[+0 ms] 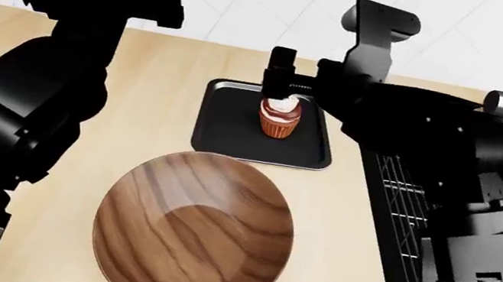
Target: Move the fresh-baked cupcake off the tray onto the counter, and place the bowl used for mixing into the sink.
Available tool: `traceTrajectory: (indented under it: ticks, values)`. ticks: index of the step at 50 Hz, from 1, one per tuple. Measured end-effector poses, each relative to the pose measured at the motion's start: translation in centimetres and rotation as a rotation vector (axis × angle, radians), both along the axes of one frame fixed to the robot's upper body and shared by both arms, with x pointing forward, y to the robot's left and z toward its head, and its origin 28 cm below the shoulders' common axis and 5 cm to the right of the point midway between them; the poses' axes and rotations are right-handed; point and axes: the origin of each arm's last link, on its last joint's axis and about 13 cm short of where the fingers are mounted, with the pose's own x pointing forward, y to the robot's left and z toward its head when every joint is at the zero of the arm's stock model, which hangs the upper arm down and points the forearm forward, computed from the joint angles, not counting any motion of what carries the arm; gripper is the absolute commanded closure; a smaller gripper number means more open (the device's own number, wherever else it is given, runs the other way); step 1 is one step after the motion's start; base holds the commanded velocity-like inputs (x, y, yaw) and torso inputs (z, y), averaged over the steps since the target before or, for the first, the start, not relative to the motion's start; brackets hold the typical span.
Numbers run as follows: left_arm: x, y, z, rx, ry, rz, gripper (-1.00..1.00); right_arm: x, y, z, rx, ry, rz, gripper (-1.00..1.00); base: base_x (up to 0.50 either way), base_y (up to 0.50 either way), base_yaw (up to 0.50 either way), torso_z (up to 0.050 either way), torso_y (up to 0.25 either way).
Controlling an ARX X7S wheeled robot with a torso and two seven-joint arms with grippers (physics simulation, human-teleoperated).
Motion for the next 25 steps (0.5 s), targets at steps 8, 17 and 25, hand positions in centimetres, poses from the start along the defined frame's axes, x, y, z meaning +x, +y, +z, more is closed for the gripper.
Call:
traceTrajectory:
  ticks: [8, 17, 25]
  values:
    - [0.07, 0.01, -0.13, -0.005, -0.001, 0.003, -1.00, 0.62, 0.37, 0.09, -0.009, 0.034, 0.010, -1.00, 0.00, 0.00, 0.00, 0.000, 0.000]
    - [-0.06, 0.06, -0.20, -0.007, -0.001, 0.004, -1.00, 0.92, 0.59, -0.23, -0.017, 0.070, 0.017, -1.00, 0.00, 0.00, 0.00, 0.000, 0.000]
    - [-0.17, 0.08, -0.21, -0.006, -0.001, 0.003, -1.00, 0.97, 0.61, -0.43, -0.019, 0.086, 0.017, -1.00, 0.00, 0.00, 0.00, 0.000, 0.000]
